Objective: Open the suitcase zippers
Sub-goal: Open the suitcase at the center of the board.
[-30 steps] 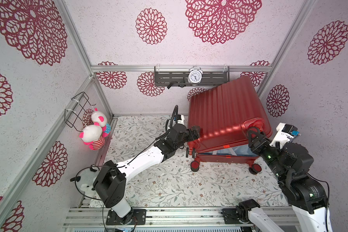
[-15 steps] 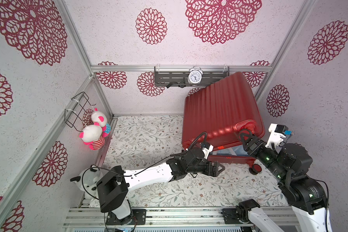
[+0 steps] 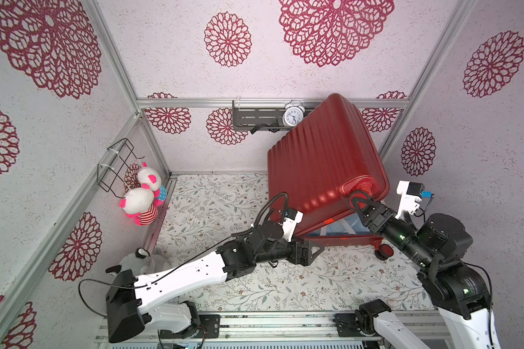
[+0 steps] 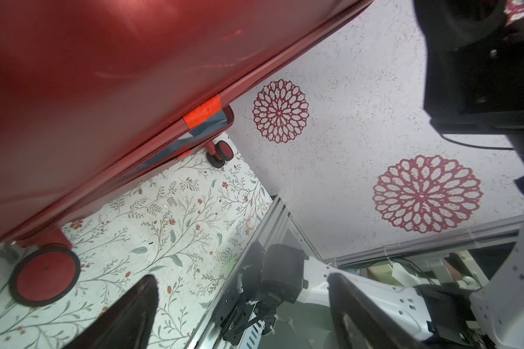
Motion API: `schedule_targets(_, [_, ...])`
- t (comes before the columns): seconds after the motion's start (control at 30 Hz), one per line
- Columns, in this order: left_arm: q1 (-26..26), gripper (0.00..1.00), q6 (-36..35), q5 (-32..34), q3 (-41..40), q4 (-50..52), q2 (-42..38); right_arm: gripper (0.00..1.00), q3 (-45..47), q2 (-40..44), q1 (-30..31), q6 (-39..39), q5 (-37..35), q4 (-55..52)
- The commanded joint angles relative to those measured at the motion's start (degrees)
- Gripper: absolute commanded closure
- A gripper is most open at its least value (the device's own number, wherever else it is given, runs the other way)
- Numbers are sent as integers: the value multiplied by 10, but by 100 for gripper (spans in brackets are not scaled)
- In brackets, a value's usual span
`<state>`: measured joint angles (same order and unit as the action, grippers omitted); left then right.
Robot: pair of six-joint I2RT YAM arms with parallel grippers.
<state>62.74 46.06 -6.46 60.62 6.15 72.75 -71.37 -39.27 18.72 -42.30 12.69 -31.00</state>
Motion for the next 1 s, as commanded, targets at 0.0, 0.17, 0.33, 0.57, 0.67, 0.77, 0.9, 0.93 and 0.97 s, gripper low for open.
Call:
schedule_targets(0.0, [-16, 8, -35, 61, -20, 66, -53, 97, 5, 20, 20, 4, 122, 155])
schedule_targets(0.17, [-90, 8, -27, 66, -72, 88, -135, 98, 52, 26, 21, -55, 113, 235])
schedule_targets(0.33, [-201, 8, -27, 25, -113, 81, -154, 98, 82, 32, 21, -91, 95, 282])
schedule_targets(0.57, [-296, 8, -39, -51, -88, 35, -76, 99, 94, 5, 29, -128, 109, 342])
schedule_targets(0.67, [-316, 8, -44, -68, -65, 24, -39, 100, 79, -15, 48, -130, 112, 356])
schedule_targets(0.77, [-333, 8, -45, -84, -45, 12, -2, 100, 59, -35, 86, -122, 101, 362])
schedule_targets(0.9, [-346, 8, -42, -102, -30, -2, 28, 100, 44, -52, 143, -103, 70, 360])
schedule_targets(0.93, [-347, 9, -41, -105, -27, -5, 35, 100, 41, -57, 163, -97, 61, 361])
schedule_targets(0.97, [-349, 9, -40, -107, -24, -7, 42, 100, 40, -61, 184, -89, 47, 360])
